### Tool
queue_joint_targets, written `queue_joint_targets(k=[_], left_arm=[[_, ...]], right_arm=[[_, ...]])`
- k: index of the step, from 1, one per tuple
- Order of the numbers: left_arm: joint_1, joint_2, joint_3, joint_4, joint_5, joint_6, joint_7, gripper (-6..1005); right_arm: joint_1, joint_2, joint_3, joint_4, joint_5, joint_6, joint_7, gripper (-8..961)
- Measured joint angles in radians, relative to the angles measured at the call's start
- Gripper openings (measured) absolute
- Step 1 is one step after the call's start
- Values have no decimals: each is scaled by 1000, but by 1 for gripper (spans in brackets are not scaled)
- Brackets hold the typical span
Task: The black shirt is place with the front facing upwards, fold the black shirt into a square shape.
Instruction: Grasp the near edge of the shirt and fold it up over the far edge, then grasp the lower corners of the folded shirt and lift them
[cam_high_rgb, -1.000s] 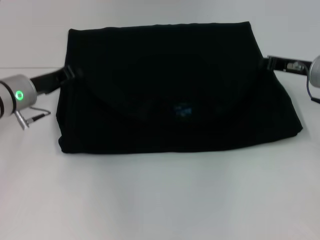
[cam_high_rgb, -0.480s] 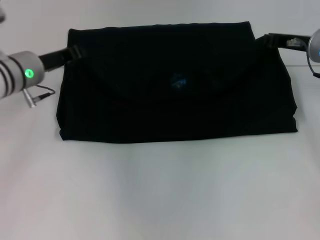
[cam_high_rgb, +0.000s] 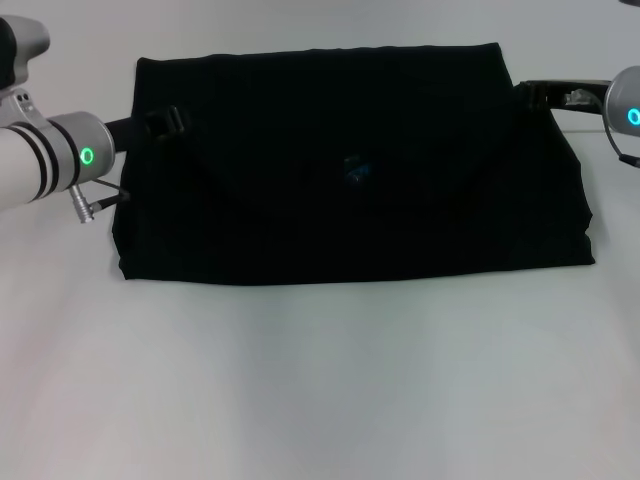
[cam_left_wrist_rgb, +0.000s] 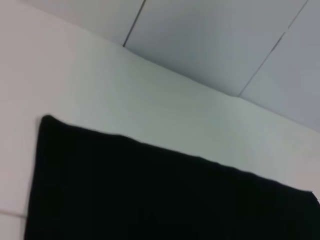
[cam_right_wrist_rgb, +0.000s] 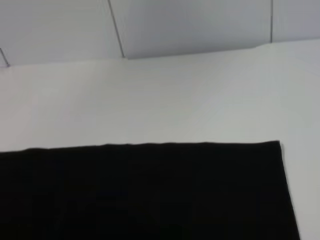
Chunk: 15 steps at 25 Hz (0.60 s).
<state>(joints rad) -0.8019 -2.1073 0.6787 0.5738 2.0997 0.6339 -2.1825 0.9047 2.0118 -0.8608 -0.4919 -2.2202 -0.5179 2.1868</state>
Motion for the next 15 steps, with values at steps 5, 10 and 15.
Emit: queue_joint_targets(k=[5,10,15], left_arm=[[4,8,3,-7,17,11,-51,92],[94,-14,0,153,8,141,-117,248],[219,-25,-21,264,-36,297,-121,520]], right_arm=[[-5,-21,-3,-4,-44,-12,44,155],[-90,-24,3,-193,-49,-167,98,323],[-247,-13,22,-402,29,-392,202,446]])
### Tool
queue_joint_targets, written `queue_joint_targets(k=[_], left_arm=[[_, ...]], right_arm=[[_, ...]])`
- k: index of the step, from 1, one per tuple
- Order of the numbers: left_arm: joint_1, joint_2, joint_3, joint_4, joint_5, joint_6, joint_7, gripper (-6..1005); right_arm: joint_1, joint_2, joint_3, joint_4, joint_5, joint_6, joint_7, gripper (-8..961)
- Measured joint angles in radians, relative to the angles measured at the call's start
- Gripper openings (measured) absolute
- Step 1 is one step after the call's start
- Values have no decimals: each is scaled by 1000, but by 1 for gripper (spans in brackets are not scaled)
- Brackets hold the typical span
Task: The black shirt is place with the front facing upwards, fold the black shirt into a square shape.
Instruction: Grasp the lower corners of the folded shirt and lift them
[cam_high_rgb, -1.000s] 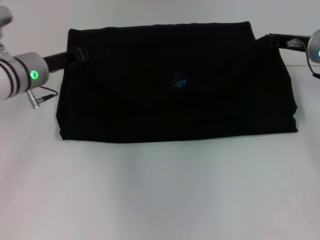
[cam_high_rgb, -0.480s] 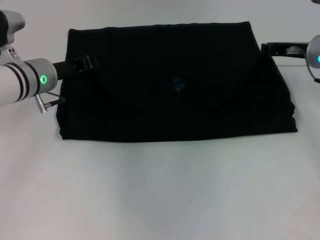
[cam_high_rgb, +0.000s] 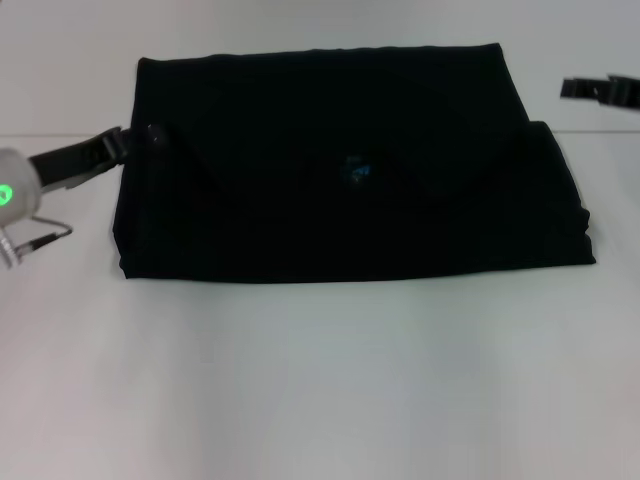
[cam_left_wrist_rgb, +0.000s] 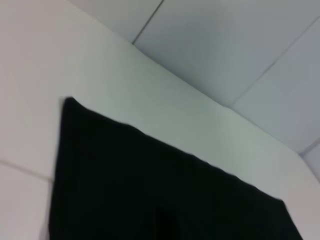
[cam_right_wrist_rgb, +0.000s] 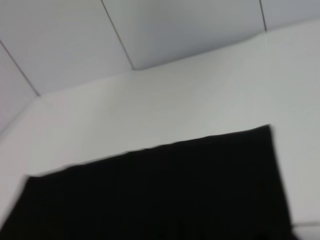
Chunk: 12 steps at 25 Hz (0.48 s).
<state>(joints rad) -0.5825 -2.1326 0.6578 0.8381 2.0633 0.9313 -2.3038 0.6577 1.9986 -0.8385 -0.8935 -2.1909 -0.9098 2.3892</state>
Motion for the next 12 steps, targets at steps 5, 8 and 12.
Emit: queue_joint_targets(k=[5,8,12], left_arm=[[75,-6,-90,-34,-89,173,297,655],[91,-4,-120,-84,-59,178,391,719],[90,0,-126,-104,11,153,367,804]], right_arm=[[-141,23,55,2,190,-163,-66,569],[-182,22,79,83,295,-252,-132,683],[-190,15,134,137,328,-328,-171,841]])
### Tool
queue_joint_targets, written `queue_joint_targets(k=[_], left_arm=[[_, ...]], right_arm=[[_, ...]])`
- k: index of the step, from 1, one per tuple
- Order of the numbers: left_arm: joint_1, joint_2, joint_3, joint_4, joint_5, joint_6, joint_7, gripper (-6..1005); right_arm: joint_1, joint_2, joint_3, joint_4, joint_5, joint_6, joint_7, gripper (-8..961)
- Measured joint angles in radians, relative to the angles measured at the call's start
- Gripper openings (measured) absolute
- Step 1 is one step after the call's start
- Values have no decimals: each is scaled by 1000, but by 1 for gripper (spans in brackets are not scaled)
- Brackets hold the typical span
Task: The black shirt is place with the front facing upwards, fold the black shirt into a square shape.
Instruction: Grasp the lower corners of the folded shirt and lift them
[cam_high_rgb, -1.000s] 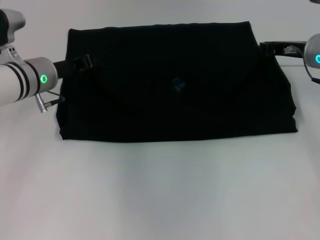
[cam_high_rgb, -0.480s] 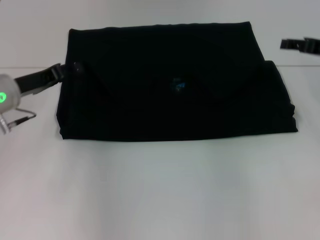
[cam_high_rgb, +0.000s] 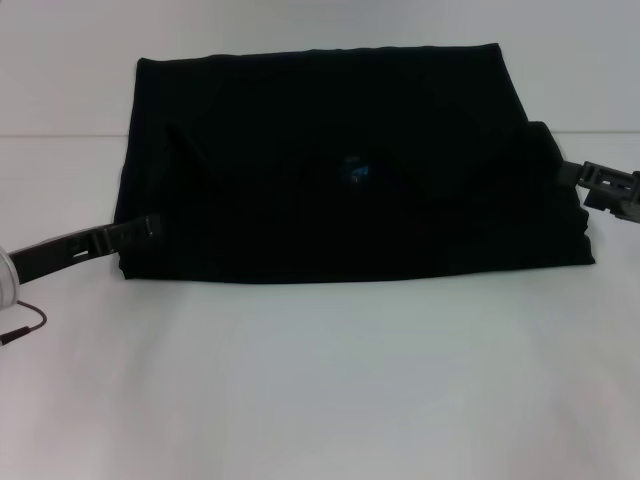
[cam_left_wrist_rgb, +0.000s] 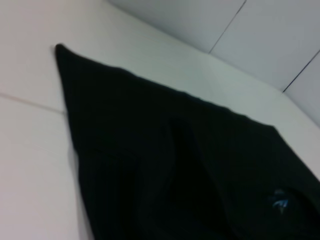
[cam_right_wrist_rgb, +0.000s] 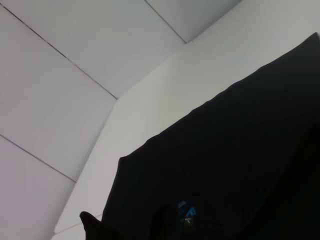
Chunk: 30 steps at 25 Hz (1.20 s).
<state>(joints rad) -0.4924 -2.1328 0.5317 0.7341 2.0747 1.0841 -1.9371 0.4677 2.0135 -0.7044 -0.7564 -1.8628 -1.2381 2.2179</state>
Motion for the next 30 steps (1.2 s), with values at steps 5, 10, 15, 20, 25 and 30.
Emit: queue_joint_targets(k=[5,10,15,20,25,30], left_arm=[[-18,1,11,-48,22,-71,-6,840],[-34,5,23,-91,47,-121,-5,839],[-37,2,43,-96,57,-138,-13,816],[-32,-1,45,-83,48,-130,-29,753],[-35,0,50,-81,53,-129,-29,564],[-37,1,53,-77,53,-123,-34,453]], right_arm=[[-1,-1,20,2,2,-21,-15,926],[4,1,21,4,2,-24,-23,927],[6,3,29,4,3,-33,-25,927],[6,-3,27,12,-4,-38,-17,926],[11,-33,21,17,-44,-45,20,927],[59,-127,21,14,-176,-123,132,927]])
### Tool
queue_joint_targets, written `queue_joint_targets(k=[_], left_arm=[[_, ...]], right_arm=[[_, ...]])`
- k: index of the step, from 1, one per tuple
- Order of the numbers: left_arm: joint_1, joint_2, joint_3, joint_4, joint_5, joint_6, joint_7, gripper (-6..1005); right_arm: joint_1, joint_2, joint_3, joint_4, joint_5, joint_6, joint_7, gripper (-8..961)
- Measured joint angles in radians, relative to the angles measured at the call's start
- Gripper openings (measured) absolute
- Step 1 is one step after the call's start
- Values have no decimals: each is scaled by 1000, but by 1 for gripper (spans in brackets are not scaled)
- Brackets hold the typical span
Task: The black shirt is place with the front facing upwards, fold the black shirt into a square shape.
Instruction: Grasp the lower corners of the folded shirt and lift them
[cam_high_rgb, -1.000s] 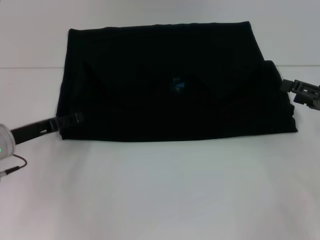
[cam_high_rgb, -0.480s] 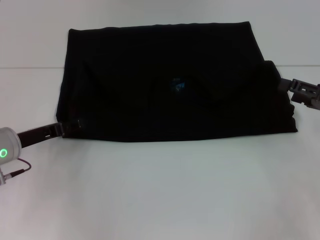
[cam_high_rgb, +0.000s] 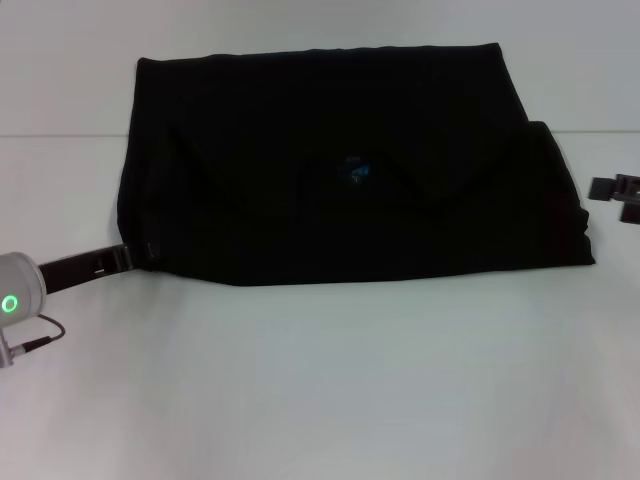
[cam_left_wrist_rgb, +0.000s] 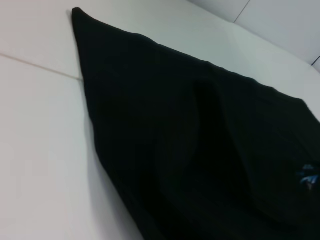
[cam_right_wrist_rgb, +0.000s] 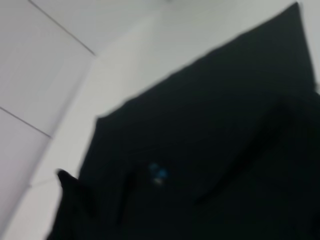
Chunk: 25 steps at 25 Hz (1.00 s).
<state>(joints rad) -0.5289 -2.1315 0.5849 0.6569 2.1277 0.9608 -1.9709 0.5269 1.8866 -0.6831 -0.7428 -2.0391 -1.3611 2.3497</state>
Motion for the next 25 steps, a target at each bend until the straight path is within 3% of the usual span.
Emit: queue_joint_targets(k=[3,6,11,12,25], left_arm=[[-6,2,-1,13,-6,27,-13,387],[-16,8,-1,41,-3,69,-56,305],[-45,28,-1,59,46,114,-164,115],[-50,30,-2,59,56,115,-177,106],[-59,33,-4,61,77,114,-210,71]], right_arm=[[47,-58,-1,-8,-120,-25,108,927],[94,-73,6,-15,-256,-20,174,926],[160,-51,3,-4,-429,50,215,926],[178,-37,-3,11,-465,89,222,926],[243,17,-100,144,-494,289,209,921]])
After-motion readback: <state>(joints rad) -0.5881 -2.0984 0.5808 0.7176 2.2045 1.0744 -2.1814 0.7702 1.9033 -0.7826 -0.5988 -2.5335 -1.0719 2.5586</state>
